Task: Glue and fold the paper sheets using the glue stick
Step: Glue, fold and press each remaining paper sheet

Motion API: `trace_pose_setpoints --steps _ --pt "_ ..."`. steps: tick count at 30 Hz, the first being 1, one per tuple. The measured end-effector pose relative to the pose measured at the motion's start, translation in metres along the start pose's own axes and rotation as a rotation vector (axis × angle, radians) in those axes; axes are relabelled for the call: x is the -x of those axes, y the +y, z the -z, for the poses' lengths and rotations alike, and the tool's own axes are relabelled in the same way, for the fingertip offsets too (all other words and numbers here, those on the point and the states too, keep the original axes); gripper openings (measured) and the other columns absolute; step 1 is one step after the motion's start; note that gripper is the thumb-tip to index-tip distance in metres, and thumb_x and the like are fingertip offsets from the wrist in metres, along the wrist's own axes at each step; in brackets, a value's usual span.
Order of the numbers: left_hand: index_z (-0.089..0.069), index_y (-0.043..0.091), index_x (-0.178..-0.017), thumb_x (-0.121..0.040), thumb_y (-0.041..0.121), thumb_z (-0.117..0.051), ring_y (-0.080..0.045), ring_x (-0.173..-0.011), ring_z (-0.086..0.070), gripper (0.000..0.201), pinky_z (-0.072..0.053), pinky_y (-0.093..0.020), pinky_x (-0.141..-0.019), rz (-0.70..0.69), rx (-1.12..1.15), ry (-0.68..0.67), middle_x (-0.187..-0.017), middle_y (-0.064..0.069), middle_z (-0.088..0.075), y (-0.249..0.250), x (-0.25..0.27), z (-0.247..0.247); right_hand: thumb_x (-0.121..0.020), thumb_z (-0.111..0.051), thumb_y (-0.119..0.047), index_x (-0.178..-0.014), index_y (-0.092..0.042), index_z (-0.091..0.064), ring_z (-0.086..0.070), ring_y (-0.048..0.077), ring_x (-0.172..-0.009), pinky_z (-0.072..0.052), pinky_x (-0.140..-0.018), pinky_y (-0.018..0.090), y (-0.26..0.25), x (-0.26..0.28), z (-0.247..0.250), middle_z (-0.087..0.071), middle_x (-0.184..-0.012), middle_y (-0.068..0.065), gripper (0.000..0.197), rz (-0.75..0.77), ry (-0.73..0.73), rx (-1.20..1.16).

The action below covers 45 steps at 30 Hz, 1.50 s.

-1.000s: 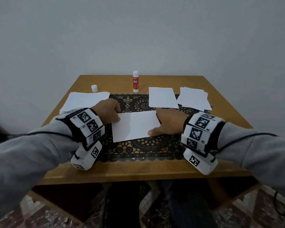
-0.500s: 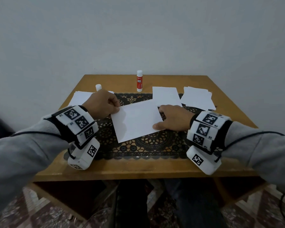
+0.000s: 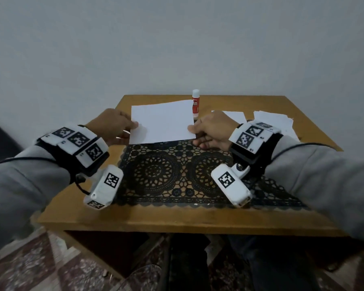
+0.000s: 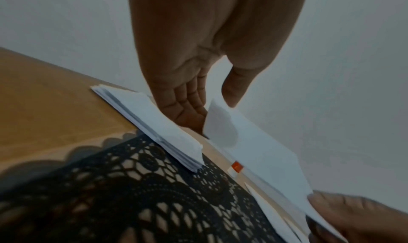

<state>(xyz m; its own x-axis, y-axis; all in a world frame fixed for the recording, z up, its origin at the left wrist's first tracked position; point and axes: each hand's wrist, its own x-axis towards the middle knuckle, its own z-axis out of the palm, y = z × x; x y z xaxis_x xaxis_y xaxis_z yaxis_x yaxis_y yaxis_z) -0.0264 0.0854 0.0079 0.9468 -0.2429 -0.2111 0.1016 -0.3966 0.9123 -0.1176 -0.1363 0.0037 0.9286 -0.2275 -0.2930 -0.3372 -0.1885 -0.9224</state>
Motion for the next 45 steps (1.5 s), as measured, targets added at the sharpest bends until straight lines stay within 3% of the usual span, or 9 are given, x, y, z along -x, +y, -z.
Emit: trace_pose_setpoints --steps 4,6,16,20,23,29,33,39,45 --pt "-0.049 0.01 -0.109 -0.081 -0.009 -0.064 -0.028 -0.08 -0.058 0.037 -0.056 -0.047 -0.076 0.002 -0.07 0.197 -0.093 -0.016 -0.056 -0.009 -0.018 0.017 -0.095 -0.059 -0.013 -0.092 -0.005 -0.052 -0.055 0.013 -0.054 -0.045 -0.047 0.022 -0.012 -0.026 -0.028 -0.057 -0.066 0.005 0.011 -0.043 -0.003 0.113" --pt "-0.056 0.009 -0.099 -0.082 -0.009 -0.063 -0.023 -0.072 -0.055 0.026 -0.056 -0.039 -0.068 -0.026 -0.152 0.237 -0.088 -0.014 -0.054 -0.01 -0.025 0.024 -0.097 -0.054 -0.012 -0.081 -0.007 -0.05 -0.055 0.012 -0.049 -0.044 -0.039 0.02 -0.018 -0.04 -0.041 -0.054 -0.066 0.006 0.018 -0.071 -0.03 0.179" --pt "-0.064 0.007 -0.118 -0.09 0.009 -0.059 -0.031 -0.112 -0.055 0.028 -0.049 -0.039 -0.089 -0.06 -0.684 0.057 -0.125 -0.012 -0.057 -0.02 -0.051 0.041 -0.095 -0.053 -0.012 -0.068 -0.005 -0.048 -0.051 0.017 -0.044 -0.051 -0.06 0.029 -0.03 -0.095 -0.084 -0.052 -0.054 0.007 0.028 -0.192 -0.062 0.373" --pt "-0.064 0.01 -0.119 -0.087 0.007 -0.064 -0.025 -0.096 -0.053 0.032 -0.05 -0.035 -0.08 -0.049 -0.682 0.058 -0.118 -0.007 -0.051 -0.024 -0.054 0.044 -0.096 -0.052 -0.01 -0.077 0.002 -0.052 -0.058 0.021 -0.052 -0.057 -0.071 0.035 -0.031 -0.095 -0.079 -0.059 -0.064 0.013 0.022 -0.173 -0.021 0.364" --pt "-0.064 0.015 -0.116 -0.082 0.006 -0.07 -0.025 -0.091 -0.054 0.035 -0.05 -0.031 -0.069 -0.051 -0.684 0.07 -0.123 -0.009 -0.051 -0.028 -0.056 0.048 -0.098 -0.044 -0.006 -0.07 -0.004 -0.043 -0.048 0.016 -0.034 -0.047 -0.043 0.021 -0.027 -0.088 -0.08 -0.049 -0.047 0.01 0.028 -0.19 -0.125 0.239" --pt "-0.065 0.013 -0.113 -0.084 0.01 -0.067 -0.03 -0.115 -0.052 0.029 -0.046 -0.037 -0.091 -0.107 -0.775 0.062 -0.132 -0.012 -0.054 -0.031 -0.054 0.05 -0.097 -0.044 -0.006 -0.109 -0.012 -0.049 -0.043 0.015 -0.042 -0.042 -0.041 0.02 -0.028 -0.074 -0.08 -0.046 -0.06 0.007 0.015 -0.131 -0.161 0.227" --pt "-0.061 0.016 -0.117 -0.084 0.014 -0.065 -0.029 -0.122 -0.047 0.033 -0.039 -0.038 -0.098 -0.176 -0.876 0.127 -0.135 -0.012 -0.05 -0.03 -0.041 0.041 -0.095 -0.048 -0.01 -0.083 -0.006 -0.054 -0.054 0.015 -0.053 -0.048 -0.05 0.024 -0.015 -0.062 -0.058 -0.058 -0.068 0.007 0.014 0.049 -0.082 0.356" --pt "-0.062 0.014 -0.115 -0.088 0.01 -0.059 -0.022 -0.106 -0.056 0.027 -0.041 -0.029 -0.088 -0.577 -0.859 0.03 -0.118 -0.006 -0.062 0.003 -0.012 -0.013 -0.09 -0.056 -0.015 -0.084 -0.004 -0.07 -0.064 0.026 -0.079 -0.053 -0.072 0.037 0.003 -0.035 0.019 -0.069 -0.086 0.012 0.019 0.388 0.18 0.92" --pt "-0.062 0.015 -0.117 -0.09 0.016 -0.056 -0.02 -0.106 -0.056 0.028 -0.038 -0.025 -0.086 -0.757 -0.934 -0.196 -0.117 -0.003 -0.064 0.04 -0.007 -0.102 -0.087 -0.055 -0.011 -0.072 0.0 -0.068 -0.063 0.029 -0.074 -0.055 -0.069 0.042 0.033 -0.029 0.1 -0.069 -0.078 0.014 0.023 0.301 0.363 1.029"
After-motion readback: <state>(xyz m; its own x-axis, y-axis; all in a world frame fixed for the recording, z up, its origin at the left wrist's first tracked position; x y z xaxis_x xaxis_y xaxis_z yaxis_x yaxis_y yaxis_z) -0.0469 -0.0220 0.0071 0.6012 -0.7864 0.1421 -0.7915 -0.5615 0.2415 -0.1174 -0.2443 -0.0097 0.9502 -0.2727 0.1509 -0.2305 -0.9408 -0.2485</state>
